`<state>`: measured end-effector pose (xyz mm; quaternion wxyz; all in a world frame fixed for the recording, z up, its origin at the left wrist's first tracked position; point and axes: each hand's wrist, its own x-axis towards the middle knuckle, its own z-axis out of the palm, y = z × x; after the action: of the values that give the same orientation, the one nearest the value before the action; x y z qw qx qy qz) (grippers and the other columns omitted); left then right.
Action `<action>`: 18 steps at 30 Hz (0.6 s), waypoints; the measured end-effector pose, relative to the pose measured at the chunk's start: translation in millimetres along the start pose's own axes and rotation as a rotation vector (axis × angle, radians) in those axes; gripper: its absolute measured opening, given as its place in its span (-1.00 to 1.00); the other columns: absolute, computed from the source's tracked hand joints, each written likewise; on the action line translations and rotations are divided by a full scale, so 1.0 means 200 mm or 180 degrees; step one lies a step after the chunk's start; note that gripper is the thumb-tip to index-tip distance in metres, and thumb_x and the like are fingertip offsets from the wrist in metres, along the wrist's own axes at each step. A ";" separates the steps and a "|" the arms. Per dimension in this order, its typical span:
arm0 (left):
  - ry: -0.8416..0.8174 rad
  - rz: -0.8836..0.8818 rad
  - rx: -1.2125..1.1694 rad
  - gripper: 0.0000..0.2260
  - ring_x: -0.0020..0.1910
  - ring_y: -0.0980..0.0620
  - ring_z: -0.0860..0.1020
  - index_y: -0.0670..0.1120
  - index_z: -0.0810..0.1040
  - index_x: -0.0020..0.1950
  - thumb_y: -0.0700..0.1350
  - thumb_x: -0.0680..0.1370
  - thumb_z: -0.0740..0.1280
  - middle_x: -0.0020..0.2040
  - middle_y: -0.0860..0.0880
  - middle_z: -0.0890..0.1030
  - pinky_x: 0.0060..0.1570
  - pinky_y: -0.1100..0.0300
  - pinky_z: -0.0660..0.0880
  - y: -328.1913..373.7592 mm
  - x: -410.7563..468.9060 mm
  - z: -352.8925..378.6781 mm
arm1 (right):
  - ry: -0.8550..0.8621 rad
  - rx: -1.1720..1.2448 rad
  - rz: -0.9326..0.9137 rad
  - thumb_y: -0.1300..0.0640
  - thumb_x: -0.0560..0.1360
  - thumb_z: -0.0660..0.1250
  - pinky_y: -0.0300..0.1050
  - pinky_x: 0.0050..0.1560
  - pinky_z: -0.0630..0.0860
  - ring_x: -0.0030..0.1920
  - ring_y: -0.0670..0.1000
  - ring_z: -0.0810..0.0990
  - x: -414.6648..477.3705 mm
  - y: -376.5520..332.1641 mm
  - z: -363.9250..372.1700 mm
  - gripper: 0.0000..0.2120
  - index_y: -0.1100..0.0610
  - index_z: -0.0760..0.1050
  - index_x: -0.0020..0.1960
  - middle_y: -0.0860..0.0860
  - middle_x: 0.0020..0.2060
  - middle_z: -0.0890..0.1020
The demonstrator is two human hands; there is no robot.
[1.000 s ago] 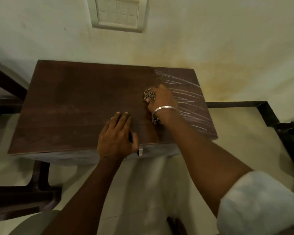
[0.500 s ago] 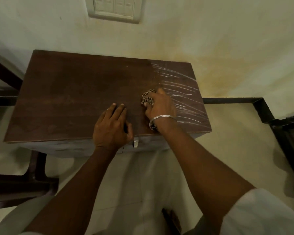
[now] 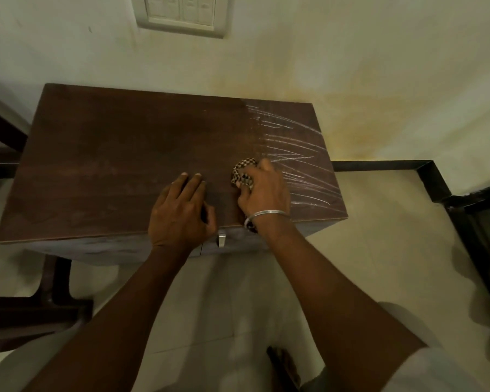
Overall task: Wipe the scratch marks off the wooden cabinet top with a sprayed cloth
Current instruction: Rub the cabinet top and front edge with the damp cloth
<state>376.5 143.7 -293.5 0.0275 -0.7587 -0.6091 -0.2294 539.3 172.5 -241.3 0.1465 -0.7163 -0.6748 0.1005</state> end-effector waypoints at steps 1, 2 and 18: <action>-0.0027 0.0001 0.0004 -0.57 0.33 -0.18 0.54 -0.22 0.63 0.24 -0.05 0.50 0.19 0.29 -0.15 0.62 0.21 -0.06 0.49 0.00 0.00 0.00 | -0.0002 0.0004 -0.0011 0.13 0.46 0.33 0.04 0.11 0.51 0.15 0.12 0.44 -0.02 0.01 0.00 -0.70 0.01 0.57 0.18 0.06 0.16 0.46; -0.0054 -0.0002 -0.0004 -0.57 0.33 -0.18 0.54 -0.22 0.63 0.24 -0.04 0.50 0.19 0.29 -0.15 0.62 0.21 -0.06 0.49 0.00 0.00 0.00 | 0.0009 0.0003 -0.0038 0.14 0.45 0.33 0.04 0.12 0.51 0.16 0.10 0.43 -0.07 0.02 -0.01 -0.69 0.00 0.56 0.19 0.05 0.16 0.45; -0.0773 0.0074 0.0337 -0.49 0.41 -0.23 0.38 -0.27 0.45 0.40 0.04 0.61 0.07 0.42 -0.21 0.46 0.39 -0.17 0.27 0.16 0.07 -0.02 | 0.0029 0.0065 -0.0086 0.17 0.43 0.33 0.05 0.07 0.50 0.12 0.09 0.43 -0.28 0.08 -0.03 -0.67 -0.03 0.55 0.18 0.01 0.17 0.46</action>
<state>407.8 146.5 -277.9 -0.0038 -0.7853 -0.6104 -0.1031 552.6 115.3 -244.5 0.1583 -0.7060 -0.6827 0.1021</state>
